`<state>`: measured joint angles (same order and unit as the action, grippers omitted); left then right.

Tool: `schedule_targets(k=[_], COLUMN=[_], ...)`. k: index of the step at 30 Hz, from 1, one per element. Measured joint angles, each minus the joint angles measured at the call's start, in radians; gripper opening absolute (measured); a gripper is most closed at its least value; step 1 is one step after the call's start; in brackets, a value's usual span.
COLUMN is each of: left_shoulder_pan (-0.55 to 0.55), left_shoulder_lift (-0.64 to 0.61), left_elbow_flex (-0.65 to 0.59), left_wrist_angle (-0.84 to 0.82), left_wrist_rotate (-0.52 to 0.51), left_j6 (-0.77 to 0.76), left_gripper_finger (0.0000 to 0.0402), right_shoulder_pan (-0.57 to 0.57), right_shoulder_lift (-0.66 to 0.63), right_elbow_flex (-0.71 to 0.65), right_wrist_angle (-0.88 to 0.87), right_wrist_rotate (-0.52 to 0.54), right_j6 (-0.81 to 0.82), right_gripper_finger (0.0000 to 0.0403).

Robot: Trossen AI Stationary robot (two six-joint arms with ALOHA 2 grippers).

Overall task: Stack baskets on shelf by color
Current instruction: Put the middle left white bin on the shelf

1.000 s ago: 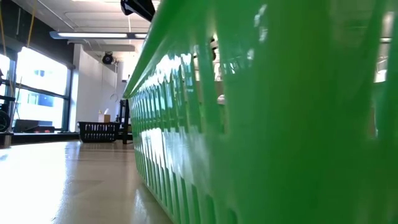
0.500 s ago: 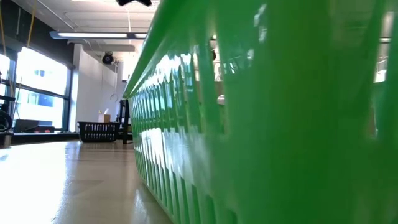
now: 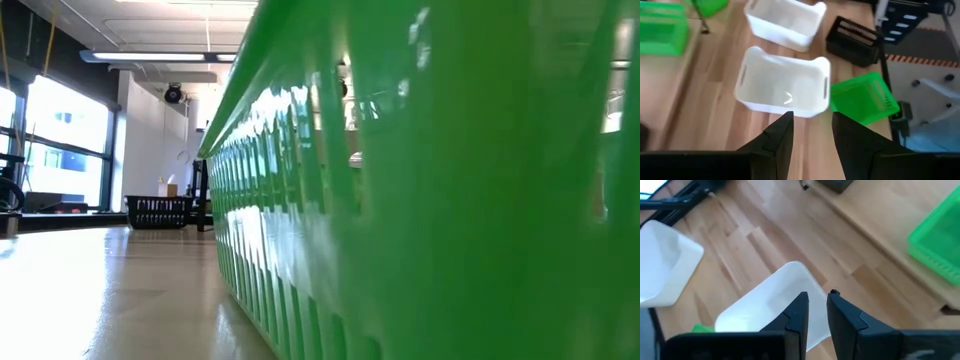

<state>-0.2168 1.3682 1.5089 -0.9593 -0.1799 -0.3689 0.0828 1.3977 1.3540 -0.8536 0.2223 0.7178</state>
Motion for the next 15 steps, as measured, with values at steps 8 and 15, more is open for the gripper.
schedule_targets(k=[8, 15], left_shoulder_pan=[-0.029, -0.03], left_shoulder_lift=[0.08, 0.163], left_elbow_flex=[0.0, 0.0], left_wrist_angle=[0.03, 0.187], left_wrist_rotate=[0.06, 0.091], left_j6=[-0.024, -0.022], left_gripper_finger=[0.0144, 0.0195], right_shoulder_pan=[0.118, 0.169], right_shoulder_lift=[0.003, 0.003], right_elbow_flex=[-0.001, -0.001], right_wrist_angle=[-0.04, -0.082], right_wrist_rotate=[0.1, 0.174], right_j6=[0.097, 0.188], right_gripper_finger=[0.0058, 0.0058])
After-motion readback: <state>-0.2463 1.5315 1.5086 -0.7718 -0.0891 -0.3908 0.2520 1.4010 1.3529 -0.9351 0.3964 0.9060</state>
